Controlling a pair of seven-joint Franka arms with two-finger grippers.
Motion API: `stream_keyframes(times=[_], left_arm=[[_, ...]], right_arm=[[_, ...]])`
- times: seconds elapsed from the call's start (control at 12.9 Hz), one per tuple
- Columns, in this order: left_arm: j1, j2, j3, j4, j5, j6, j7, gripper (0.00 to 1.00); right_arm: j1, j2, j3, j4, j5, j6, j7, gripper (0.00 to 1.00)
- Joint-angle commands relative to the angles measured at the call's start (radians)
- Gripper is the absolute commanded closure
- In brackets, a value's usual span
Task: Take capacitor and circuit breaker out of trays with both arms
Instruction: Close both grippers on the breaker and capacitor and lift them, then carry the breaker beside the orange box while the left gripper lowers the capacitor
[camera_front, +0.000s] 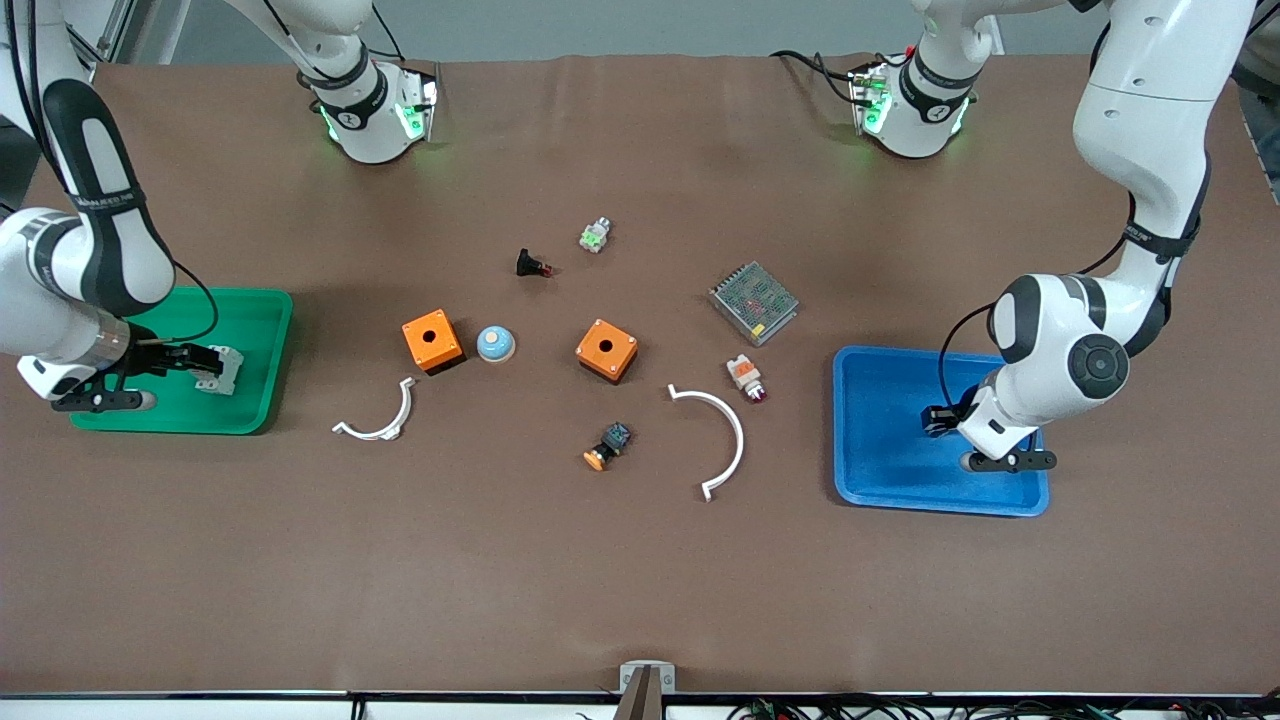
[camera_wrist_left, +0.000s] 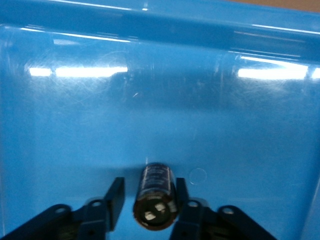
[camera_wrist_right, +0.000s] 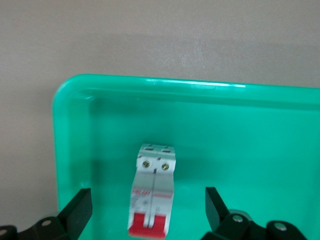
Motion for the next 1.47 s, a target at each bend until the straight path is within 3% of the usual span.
stream_keyframes(times=[0.0, 0.08, 0.23, 0.47, 0.78, 1.09, 1.4], left_arm=[[-0.005, 0.000, -0.003, 0.010, -0.005, -0.007, -0.009, 0.95], [-0.005, -0.014, -0.004, 0.012, -0.005, -0.012, -0.007, 0.99], [-0.008, -0.083, -0.015, 0.004, -0.005, -0.032, -0.007, 0.99], [-0.022, -0.179, -0.108, 0.007, -0.005, -0.139, -0.085, 0.99], [-0.069, -0.183, -0.311, -0.010, -0.005, -0.148, -0.446, 0.99], [-0.302, -0.135, -0.311, -0.014, 0.006, -0.104, -0.787, 0.99], [-0.454, -0.022, -0.311, -0.016, 0.127, -0.014, -1.099, 0.99]], right_arm=[[-0.053, 0.045, 0.019, -0.015, -0.007, 0.066, -0.071, 0.18], [-0.054, 0.060, 0.019, -0.015, -0.005, 0.081, -0.078, 0.30], [-0.053, 0.064, 0.019, -0.014, -0.005, 0.085, -0.079, 0.66], [-0.042, 0.057, 0.022, -0.010, -0.001, 0.065, -0.072, 0.93], [0.050, 0.018, 0.028, 0.096, 0.009, -0.134, 0.022, 0.97], [0.217, 0.019, 0.027, 0.178, 0.052, -0.204, 0.274, 0.97], [0.430, 0.059, 0.027, 0.267, 0.052, -0.204, 0.684, 0.97]])
